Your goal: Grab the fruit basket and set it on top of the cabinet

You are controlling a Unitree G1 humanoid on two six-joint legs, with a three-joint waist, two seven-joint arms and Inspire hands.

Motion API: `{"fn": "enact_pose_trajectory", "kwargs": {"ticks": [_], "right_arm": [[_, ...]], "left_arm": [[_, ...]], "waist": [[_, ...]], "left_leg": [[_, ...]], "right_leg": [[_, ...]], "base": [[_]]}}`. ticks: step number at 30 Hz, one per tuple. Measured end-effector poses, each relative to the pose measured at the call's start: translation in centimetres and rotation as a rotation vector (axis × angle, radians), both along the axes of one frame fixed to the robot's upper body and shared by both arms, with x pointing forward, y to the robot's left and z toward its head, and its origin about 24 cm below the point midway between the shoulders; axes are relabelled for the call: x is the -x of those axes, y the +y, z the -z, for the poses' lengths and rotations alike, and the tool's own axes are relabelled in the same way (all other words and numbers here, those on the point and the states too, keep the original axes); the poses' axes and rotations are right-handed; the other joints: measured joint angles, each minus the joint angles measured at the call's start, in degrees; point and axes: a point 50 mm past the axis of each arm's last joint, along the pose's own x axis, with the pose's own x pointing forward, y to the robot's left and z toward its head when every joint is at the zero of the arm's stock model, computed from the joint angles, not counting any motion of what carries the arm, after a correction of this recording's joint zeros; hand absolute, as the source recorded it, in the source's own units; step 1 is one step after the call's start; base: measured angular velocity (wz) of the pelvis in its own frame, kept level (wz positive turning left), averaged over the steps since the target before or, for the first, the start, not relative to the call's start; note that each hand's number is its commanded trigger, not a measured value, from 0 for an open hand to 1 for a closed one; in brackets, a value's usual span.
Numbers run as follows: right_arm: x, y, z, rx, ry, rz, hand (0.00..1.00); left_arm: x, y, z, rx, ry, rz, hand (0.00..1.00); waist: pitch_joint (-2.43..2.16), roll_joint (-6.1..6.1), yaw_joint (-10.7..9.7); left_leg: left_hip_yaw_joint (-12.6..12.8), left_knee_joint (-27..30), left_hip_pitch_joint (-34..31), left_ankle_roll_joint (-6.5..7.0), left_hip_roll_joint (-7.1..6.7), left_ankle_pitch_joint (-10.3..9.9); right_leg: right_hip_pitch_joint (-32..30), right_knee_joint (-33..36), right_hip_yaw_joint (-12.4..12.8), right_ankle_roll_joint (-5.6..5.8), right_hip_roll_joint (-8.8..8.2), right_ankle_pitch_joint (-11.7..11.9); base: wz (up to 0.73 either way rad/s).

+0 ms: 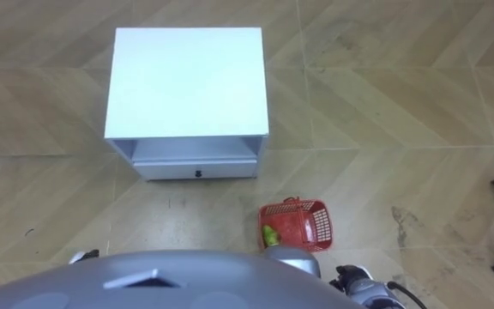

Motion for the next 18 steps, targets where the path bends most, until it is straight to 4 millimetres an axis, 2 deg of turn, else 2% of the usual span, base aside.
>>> {"fn": "enact_pose_trajectory", "kwargs": {"ticks": [12, 18], "right_arm": [[0.37, 0.02, 0.01, -0.003, 0.005, 0.023, 0.0], [-0.21, -0.02, -0.01, 0.009, -0.024, 0.06, 0.0]], "left_arm": [[0.5, -0.07, 0.03, 0.002, 0.011, -0.004, 0.0], [0.6, -0.08, 0.05, 0.005, 0.012, -0.003, 0.0]], "waist": [[-0.29, 0.29, -0.03], [-0.23, 0.44, 0.06]], "left_leg": [[-0.8, 0.15, -0.81, 0.0, -0.04, 0.0], [-0.64, 0.95, -1.5, 0.04, -0.27, -0.02]], "right_leg": [[-0.05, 0.11, -0.92, 0.01, -0.21, 0.0], [-1.55, 2.33, -0.99, 0.05, -0.79, -0.15]], "base": [[0.03], [-0.02]]}}
